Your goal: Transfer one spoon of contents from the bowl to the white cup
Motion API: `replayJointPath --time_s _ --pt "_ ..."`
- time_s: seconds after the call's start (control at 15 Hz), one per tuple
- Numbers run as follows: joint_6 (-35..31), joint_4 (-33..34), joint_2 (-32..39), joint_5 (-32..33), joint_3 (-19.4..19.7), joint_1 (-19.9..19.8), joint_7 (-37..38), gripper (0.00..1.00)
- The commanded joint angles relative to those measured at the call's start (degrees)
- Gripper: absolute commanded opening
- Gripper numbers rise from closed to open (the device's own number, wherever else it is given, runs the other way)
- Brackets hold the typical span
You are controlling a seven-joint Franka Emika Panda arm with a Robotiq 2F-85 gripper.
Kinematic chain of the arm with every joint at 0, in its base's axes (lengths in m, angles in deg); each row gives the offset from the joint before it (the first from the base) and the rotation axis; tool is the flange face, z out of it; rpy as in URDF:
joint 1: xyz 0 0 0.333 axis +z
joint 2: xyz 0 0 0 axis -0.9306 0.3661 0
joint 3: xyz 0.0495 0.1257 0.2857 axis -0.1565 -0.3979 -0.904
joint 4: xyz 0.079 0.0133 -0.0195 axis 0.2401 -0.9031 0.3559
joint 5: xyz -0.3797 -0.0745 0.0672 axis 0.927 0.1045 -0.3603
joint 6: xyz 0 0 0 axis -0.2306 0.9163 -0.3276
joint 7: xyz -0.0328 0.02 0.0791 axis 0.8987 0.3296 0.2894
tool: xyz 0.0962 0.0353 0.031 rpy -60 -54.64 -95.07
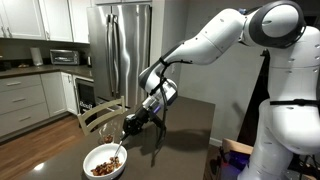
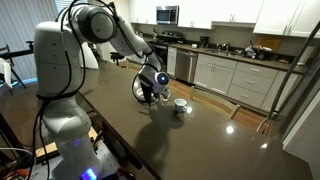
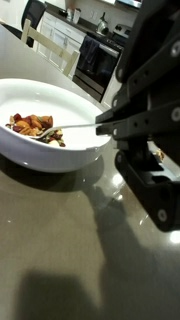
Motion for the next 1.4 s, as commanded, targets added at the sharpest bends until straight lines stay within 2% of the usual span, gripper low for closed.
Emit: replayJointPath --time_s 0.0,0.73,1.13,1.33 --pt "0.23 -1.04 -1.95 -0.46 -0.65 -0.84 -1.32 0.04" --pt "-2.96 -2.97 -8.44 1.45 -1.18 -0.26 -0.16 0.04" --pt "-5.21 -3.33 -8.82 1.11 -1.85 -0.5 -0.18 0.04" --pt "-3.55 -3.61 -8.45 -0.25 -0.63 -0.47 -1.08 0.04"
